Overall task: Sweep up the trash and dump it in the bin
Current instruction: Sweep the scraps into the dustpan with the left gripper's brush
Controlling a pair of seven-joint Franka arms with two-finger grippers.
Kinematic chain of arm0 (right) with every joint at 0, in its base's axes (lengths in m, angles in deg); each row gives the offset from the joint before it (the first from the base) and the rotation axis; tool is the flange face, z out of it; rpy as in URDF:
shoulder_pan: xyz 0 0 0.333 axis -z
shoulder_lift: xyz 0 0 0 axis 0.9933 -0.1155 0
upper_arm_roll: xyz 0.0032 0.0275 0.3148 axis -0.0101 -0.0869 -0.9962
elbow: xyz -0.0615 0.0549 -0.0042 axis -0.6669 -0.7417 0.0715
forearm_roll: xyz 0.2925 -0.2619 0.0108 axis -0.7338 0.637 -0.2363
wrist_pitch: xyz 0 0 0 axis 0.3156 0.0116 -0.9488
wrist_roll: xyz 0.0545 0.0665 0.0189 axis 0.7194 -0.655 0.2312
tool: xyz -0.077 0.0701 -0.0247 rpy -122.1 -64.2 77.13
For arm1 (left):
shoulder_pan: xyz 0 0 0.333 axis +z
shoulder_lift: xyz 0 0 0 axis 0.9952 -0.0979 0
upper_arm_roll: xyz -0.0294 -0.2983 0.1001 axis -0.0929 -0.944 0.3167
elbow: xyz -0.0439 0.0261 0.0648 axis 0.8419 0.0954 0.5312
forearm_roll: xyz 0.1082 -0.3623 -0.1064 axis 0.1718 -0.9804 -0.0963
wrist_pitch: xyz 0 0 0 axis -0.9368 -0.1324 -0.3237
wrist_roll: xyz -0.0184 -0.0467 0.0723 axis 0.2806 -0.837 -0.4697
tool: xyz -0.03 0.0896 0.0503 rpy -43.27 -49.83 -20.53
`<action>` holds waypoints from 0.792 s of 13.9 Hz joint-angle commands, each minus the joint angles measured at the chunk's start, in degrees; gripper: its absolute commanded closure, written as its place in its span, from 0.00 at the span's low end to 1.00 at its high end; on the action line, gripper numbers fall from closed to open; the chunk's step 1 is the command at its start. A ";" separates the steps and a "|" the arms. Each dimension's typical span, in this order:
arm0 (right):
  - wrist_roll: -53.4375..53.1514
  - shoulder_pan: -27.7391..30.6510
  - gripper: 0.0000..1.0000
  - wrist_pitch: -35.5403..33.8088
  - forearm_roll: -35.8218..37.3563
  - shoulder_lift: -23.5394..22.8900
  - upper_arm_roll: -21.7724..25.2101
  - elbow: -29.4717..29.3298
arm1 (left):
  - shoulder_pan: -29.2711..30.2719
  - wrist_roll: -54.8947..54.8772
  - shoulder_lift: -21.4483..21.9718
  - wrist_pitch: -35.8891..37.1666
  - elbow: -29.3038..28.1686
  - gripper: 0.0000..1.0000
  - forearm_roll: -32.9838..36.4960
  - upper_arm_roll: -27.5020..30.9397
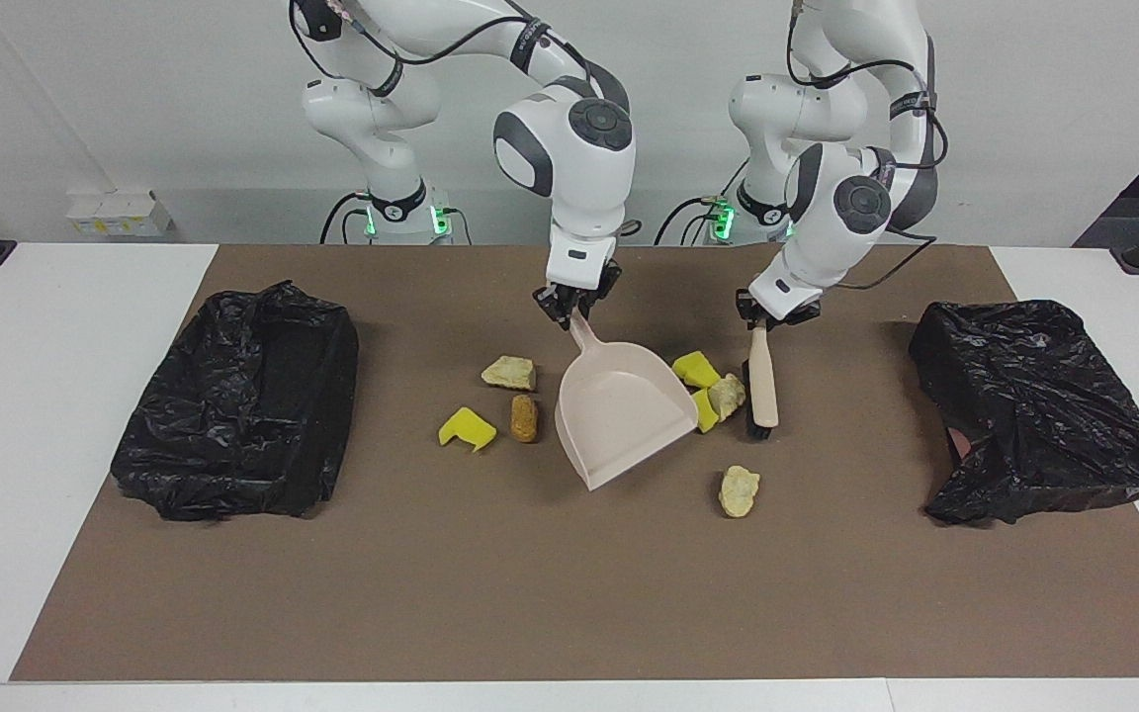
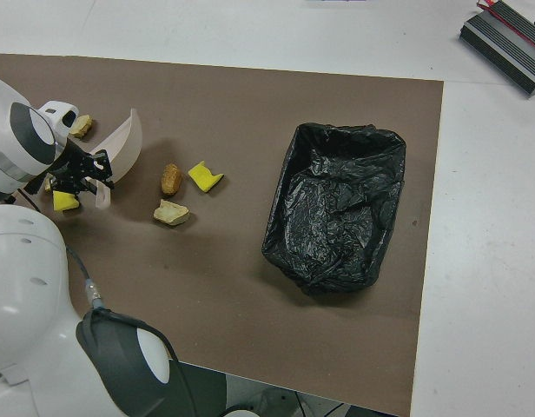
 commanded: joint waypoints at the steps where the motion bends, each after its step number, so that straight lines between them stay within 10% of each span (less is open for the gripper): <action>1: 20.73 0.96 1.00 2.37 -2.82 5.06 2.73 8.30 | 2.89 -0.09 -4.75 -0.63 7.34 1.00 0.04 0.44; 4: 38.99 1.14 1.00 9.22 -12.57 7.43 5.56 14.53 | 3.34 -0.44 -12.47 -3.62 14.55 1.00 3.46 0.44; 11: 32.27 -1.93 1.00 15.12 -13.38 4.46 5.12 17.19 | 3.51 -26.23 -19.09 -6.34 22.04 1.00 6.90 0.35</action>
